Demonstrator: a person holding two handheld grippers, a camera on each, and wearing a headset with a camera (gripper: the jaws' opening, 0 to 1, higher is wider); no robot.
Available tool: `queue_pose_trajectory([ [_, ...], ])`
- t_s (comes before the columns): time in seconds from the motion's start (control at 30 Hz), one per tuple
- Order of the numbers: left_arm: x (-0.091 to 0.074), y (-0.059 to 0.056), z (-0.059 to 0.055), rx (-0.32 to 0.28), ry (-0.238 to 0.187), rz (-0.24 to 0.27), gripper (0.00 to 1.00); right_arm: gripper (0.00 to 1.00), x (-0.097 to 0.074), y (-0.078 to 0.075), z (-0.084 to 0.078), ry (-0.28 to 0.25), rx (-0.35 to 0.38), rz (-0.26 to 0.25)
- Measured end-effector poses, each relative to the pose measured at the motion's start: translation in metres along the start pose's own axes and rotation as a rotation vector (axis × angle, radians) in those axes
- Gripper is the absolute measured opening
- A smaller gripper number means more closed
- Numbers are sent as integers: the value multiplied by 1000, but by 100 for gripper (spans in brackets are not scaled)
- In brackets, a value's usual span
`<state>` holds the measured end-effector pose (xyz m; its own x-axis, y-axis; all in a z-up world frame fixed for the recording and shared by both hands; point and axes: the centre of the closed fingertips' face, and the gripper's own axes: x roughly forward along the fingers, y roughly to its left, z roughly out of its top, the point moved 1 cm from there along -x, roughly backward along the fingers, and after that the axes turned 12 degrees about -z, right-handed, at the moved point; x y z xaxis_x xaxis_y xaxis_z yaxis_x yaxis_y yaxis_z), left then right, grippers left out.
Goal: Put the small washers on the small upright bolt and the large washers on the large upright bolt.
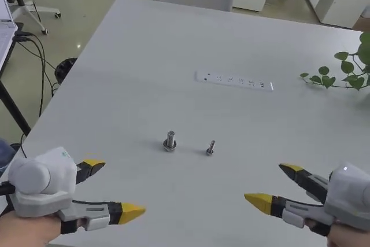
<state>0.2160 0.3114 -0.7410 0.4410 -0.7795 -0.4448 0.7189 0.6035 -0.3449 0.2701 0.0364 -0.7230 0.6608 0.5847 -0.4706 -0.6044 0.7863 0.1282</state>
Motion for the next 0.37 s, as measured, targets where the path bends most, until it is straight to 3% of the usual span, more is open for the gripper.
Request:
queue_pose_trajectory([
  [0.1, 0, -3, 0, -16, -12, -3, 90, 90, -2, -1, -2, -4, -5, 3],
  [0.13, 1, -5, 2, -63, -55, -10, 90, 91, -3, 1, -5, 1, -18, 3],
  [0.17, 0, -6, 3, -80, -70, -11, 90, 92, -3, 1, -7, 9, -23, 2],
  [0.37, -7, -2, 3, -94, -93, 9, 90, 96, -5, 6, -17, 18, 2, 8],
])
